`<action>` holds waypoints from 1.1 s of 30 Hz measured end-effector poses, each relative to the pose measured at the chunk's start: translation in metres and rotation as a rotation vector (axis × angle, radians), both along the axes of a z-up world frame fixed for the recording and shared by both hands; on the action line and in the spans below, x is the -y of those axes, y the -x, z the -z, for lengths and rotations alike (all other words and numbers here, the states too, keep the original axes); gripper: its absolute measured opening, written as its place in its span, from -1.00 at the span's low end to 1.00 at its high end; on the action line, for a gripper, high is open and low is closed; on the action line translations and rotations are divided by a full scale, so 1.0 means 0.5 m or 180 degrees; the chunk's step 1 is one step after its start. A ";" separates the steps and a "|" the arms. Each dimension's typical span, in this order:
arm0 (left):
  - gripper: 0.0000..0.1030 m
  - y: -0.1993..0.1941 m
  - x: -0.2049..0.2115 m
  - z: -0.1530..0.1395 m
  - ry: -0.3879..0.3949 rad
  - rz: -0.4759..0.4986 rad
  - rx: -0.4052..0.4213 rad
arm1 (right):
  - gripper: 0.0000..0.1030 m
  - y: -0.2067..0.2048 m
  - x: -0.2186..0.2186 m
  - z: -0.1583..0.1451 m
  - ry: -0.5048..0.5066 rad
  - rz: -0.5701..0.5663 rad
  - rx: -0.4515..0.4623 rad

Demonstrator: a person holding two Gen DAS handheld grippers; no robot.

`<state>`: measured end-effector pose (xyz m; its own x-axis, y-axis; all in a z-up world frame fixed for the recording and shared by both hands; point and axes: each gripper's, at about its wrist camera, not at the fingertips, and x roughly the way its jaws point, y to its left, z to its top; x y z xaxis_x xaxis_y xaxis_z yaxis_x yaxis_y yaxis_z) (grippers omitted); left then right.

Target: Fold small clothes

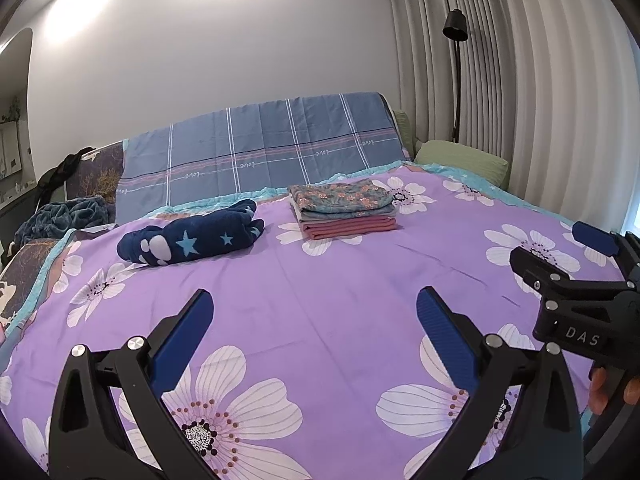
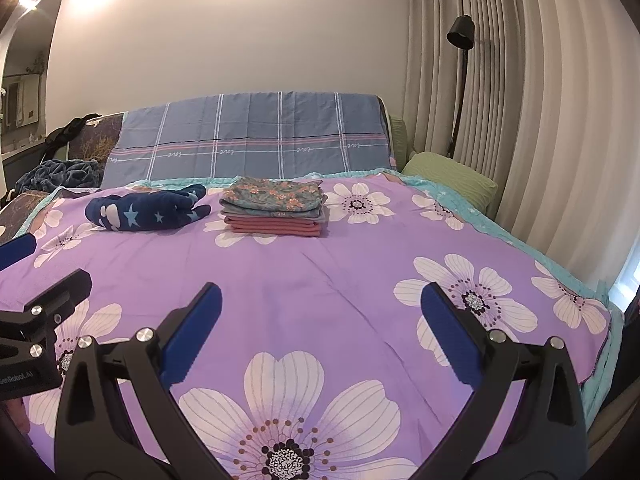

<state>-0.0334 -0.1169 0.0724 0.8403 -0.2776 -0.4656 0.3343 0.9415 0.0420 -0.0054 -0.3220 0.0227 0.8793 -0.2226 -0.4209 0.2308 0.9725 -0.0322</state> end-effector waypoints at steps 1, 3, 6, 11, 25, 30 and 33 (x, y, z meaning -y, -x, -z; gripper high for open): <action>0.97 0.001 0.000 0.000 0.0002 -0.0004 -0.0003 | 0.96 0.001 -0.002 0.000 0.0001 0.0001 -0.0001; 0.97 0.001 0.000 0.001 0.0004 -0.0008 -0.0005 | 0.96 0.002 -0.003 0.000 0.0004 0.0002 -0.0001; 0.97 0.002 0.001 0.002 -0.0001 0.0003 -0.0007 | 0.96 0.003 -0.004 0.000 0.0010 0.0001 0.0004; 0.97 0.004 0.002 0.003 0.0003 0.0021 -0.0020 | 0.96 0.002 -0.005 0.001 0.0007 0.0000 0.0003; 0.97 0.005 0.002 0.002 -0.0017 0.0026 -0.0015 | 0.96 0.003 -0.006 0.002 0.0003 -0.0004 0.0000; 0.97 0.002 0.001 0.004 -0.0027 0.0003 -0.0029 | 0.96 0.001 -0.012 0.010 0.0012 -0.0015 -0.0022; 0.97 0.001 0.001 0.005 -0.0037 -0.0002 -0.0032 | 0.96 0.001 -0.014 0.014 0.0012 -0.0018 -0.0025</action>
<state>-0.0341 -0.1176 0.0699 0.8357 -0.2717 -0.4773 0.3342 0.9412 0.0494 -0.0060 -0.3151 0.0159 0.8773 -0.2192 -0.4269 0.2249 0.9736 -0.0377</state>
